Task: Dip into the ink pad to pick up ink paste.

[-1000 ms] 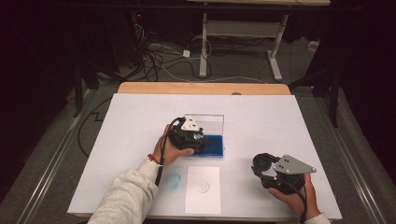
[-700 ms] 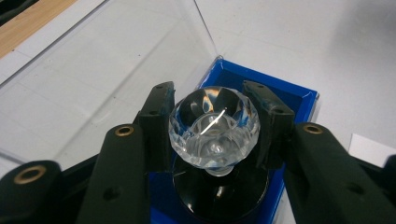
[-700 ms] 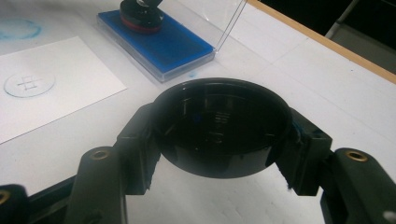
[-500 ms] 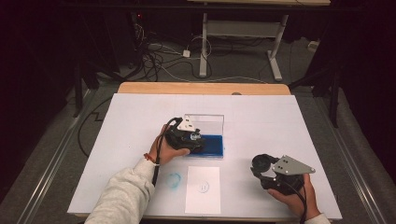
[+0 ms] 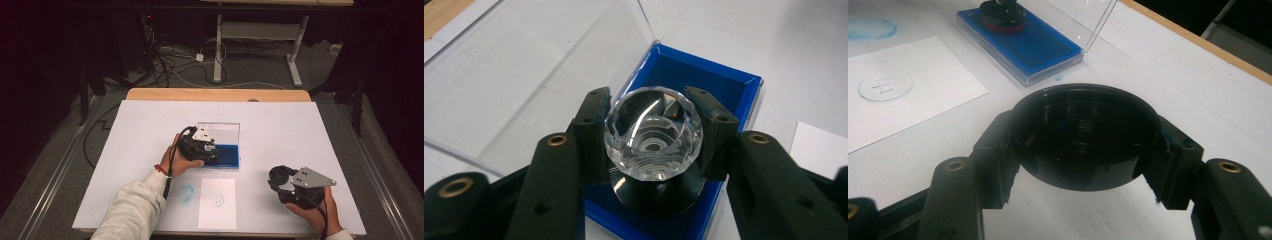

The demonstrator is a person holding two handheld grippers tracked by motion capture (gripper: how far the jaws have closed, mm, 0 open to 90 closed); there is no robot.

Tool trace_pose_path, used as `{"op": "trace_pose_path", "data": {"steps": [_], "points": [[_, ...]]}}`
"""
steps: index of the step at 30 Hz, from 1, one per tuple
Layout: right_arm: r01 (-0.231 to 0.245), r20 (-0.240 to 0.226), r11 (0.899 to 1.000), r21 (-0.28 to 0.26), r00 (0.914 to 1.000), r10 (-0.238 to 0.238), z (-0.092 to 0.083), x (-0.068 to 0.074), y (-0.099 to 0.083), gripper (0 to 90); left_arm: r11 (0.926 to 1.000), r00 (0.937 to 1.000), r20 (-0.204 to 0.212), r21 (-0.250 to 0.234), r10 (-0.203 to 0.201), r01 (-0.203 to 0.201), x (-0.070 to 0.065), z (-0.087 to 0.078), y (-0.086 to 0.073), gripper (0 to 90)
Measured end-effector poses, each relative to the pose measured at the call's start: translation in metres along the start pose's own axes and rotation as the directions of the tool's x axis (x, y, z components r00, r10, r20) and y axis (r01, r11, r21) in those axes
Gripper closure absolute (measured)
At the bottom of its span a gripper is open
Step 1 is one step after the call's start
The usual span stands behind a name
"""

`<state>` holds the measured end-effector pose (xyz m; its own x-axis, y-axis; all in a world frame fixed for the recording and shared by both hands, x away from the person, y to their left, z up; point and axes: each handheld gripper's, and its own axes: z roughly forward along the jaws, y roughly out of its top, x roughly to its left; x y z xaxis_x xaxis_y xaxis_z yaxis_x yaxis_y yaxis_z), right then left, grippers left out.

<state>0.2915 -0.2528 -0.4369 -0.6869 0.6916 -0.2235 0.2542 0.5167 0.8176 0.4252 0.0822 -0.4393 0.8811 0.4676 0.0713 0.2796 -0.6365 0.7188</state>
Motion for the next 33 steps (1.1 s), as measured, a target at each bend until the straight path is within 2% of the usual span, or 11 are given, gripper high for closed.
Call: {"op": "trace_pose_path", "data": {"steps": [9,12,25,33], "points": [[-0.002,0.001,1.0,0.006,1.0,0.002,0.001,0.0009,-0.0002,38.7,0.9999,1.0,0.004,0.016,-0.002,0.002,0.0001,-0.0001,0.0014,54.6],[0.002,0.0,1.0,0.005,1.0,-0.002,0.0009,0.0003,-0.0004,38.7,0.9994,1.0,-0.001,0.034,0.004,-0.004,-0.0005,-0.0005,0.0031,54.6],[-0.002,-0.001,1.0,0.006,1.0,0.002,0.0009,0.0009,-0.0002,38.6,0.9977,0.9999,0.004,0.066,-0.01,0.009,0.0001,-0.0011,0.0064,54.6],[0.002,-0.002,1.0,0.007,1.0,-0.002,0.0008,0.0003,-0.0002,38.6,0.9957,1.0,-0.002,0.092,0.001,-0.001,-0.0008,-0.001,0.01,54.6]]}}
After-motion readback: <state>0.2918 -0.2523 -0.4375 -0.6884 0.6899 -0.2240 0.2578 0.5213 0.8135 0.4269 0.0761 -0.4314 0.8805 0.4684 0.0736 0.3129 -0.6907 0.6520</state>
